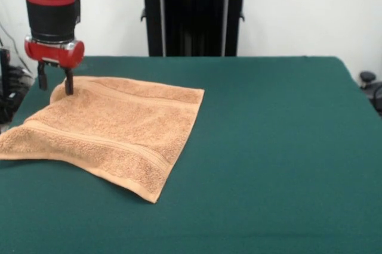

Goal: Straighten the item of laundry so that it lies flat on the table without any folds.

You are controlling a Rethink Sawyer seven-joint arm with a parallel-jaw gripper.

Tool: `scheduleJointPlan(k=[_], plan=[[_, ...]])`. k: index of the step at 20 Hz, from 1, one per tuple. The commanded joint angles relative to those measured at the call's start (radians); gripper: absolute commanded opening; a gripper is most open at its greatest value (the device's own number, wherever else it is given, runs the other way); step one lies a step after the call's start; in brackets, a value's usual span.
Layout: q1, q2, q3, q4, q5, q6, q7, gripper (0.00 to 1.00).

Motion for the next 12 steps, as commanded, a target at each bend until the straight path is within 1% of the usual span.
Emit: scheduleJointPlan(k=[1, 8, 12], plan=[[0.076, 0.015, 0.097, 0.1, 0.028, 0.079, -0.086, 1.0], [0.092, -0.007, 0.09, 0.121, 0.038, 0.081, -0.068, 1.0], [0.119, -0.017, 0.093, 0.141, 0.063, 0.076, -0.031, 1.0]])
